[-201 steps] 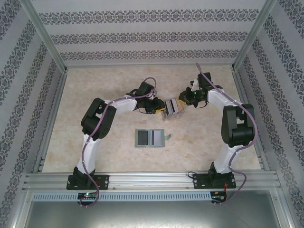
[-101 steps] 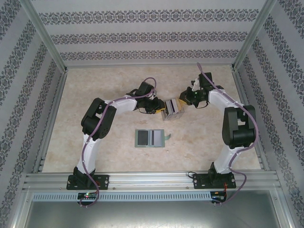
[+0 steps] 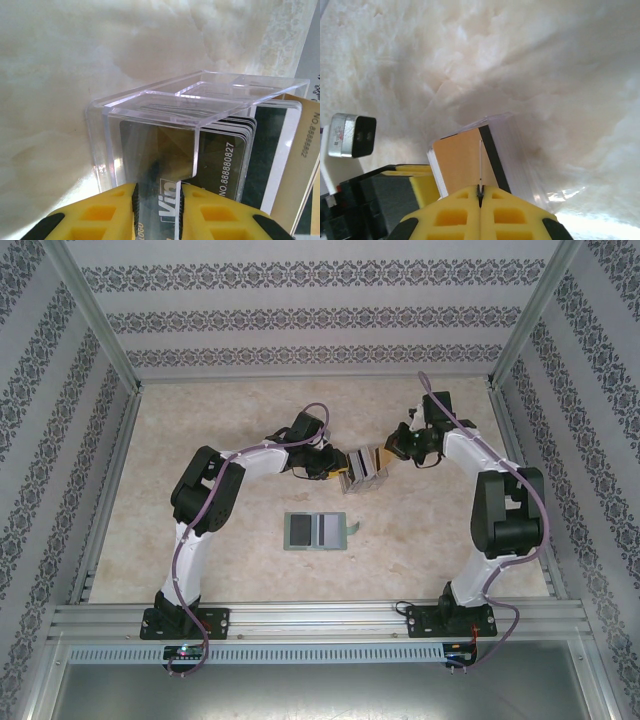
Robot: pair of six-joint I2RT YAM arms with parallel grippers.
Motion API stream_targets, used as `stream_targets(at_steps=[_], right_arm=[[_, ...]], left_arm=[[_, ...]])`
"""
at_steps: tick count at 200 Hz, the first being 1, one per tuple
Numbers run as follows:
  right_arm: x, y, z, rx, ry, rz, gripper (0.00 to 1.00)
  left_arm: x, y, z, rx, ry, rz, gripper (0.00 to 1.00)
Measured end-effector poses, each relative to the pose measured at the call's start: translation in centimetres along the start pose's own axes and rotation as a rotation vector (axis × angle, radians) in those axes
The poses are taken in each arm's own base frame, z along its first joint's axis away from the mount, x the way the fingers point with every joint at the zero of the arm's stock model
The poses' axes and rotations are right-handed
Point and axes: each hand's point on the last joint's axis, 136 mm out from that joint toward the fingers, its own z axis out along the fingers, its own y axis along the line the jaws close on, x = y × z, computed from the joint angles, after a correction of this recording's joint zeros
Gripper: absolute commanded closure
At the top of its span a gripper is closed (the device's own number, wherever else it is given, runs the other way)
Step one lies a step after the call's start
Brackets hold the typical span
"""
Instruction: Put the credit cards into the card holder
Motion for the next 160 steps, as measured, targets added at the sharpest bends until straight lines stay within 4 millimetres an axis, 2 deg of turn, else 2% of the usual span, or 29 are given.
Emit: stream_targets(at_steps=[22,41,57,79,97,128,160], right_arm=[[-0.4,0.4,-1.6,0.02,-0.053,-0.043,0.99],[-0.8,1.8,-3.5,0.01,-0.111,-0.1,1.0],[-0.5,3.2,-4.2,0.007,-0.137,-0.17,1.0],[1.2,5.3,-3.3,0.001,-0.115,-0.277,1.0],[2.7,6.2,-2.0,0.003,-0.077,-0.326,1.0],[3.0,4.8,-0.3,0.069,-0.054,-0.337,1.0],[2.1,3.6,-0.6,0.106,-0.079,-0.329,1.0]], left_arm=[[0.0,0.0,0.0,0.0,0.0,0.007,0.73],[0.0,0.0,0.0,0.0,0.0,0.008,0.73],[0.0,0.0,0.0,0.0,0.0,0.009,0.73],[0.0,0.0,0.0,0.0,0.0,0.011,0.73],[0.0,0.0,0.0,0.0,0.0,0.011,0.73],[0.0,0.0,0.0,0.0,0.0,0.011,0.73],[0.0,0.0,0.0,0.0,-0.001,0.012,0.73]])
